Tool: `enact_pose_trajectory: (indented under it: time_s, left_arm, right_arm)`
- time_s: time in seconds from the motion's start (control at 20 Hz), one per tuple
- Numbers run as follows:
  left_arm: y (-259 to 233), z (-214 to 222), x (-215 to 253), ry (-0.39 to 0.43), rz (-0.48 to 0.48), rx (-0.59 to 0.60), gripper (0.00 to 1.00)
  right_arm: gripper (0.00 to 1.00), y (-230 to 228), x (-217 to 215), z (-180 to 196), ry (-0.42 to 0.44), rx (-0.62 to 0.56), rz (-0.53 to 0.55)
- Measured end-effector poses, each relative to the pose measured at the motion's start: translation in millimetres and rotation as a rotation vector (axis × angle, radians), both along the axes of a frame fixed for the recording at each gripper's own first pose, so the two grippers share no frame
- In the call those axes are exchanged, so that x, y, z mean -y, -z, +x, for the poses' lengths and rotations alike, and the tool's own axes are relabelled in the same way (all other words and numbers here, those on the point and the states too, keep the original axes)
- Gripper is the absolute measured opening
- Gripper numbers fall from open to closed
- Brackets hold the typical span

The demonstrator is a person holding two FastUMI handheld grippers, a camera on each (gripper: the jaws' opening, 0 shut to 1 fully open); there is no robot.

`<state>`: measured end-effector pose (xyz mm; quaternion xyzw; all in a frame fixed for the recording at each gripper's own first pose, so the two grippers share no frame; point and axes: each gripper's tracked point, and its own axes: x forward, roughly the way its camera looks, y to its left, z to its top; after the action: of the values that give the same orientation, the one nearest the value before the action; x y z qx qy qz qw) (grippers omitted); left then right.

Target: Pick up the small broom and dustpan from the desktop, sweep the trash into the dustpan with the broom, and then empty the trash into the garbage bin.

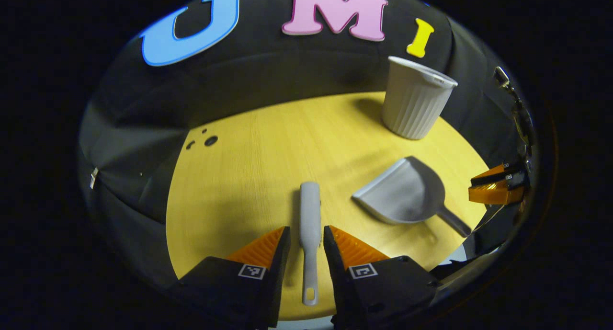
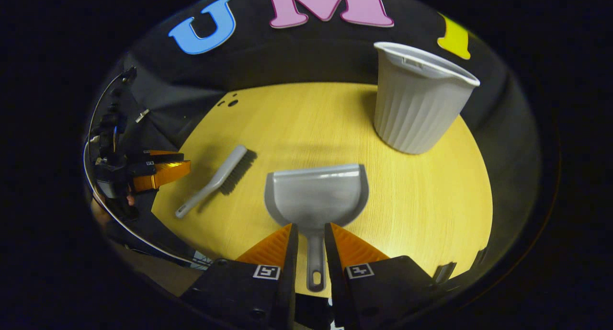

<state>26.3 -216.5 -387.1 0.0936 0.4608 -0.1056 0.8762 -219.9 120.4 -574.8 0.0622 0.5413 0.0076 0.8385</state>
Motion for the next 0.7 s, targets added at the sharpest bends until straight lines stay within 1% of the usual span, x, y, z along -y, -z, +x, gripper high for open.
enact_pose_trajectory:
  time_s: [0.1, 0.2, 0.3, 0.4, 0.5, 0.6, 0.7]
  left_arm:
    - [-28.1, 19.1, 12.4, 0.033, -0.036, 0.117, 0.48]
    - [-58.6, 34.1, 31.3, 0.055, -0.100, 0.221, 0.48]
    - [-85.9, 43.8, 42.9, 0.066, -0.148, 0.304, 0.49]
    - [-109.5, 49.2, 53.3, 0.073, -0.188, 0.366, 0.49]
    - [-129.2, 54.9, 54.2, 0.062, -0.197, 0.415, 0.49]
    - [-148.9, 60.7, 58.6, 0.056, -0.216, 0.461, 0.49]
    - [-168.7, 63.1, 67.6, 0.067, -0.258, 0.502, 0.49]
  right_arm:
    - [0.35, -19.4, -7.2, 20.1, -0.002, 0.102, 0.017]
    - [0.35, -41.9, -13.8, 38.9, -0.016, 0.208, 0.033]
    - [0.35, -64.4, -11.9, 53.8, -0.045, 0.306, 0.005]
    - [0.35, -91.2, -9.9, 68.9, -0.076, 0.399, -0.039]
    - [0.35, -109.9, -10.0, 79.0, -0.096, 0.470, -0.075]
    - [0.35, -127.5, -11.9, 87.3, -0.105, 0.513, -0.086]
    - [0.35, -143.3, -12.2, 96.1, -0.097, 0.554, -0.097]
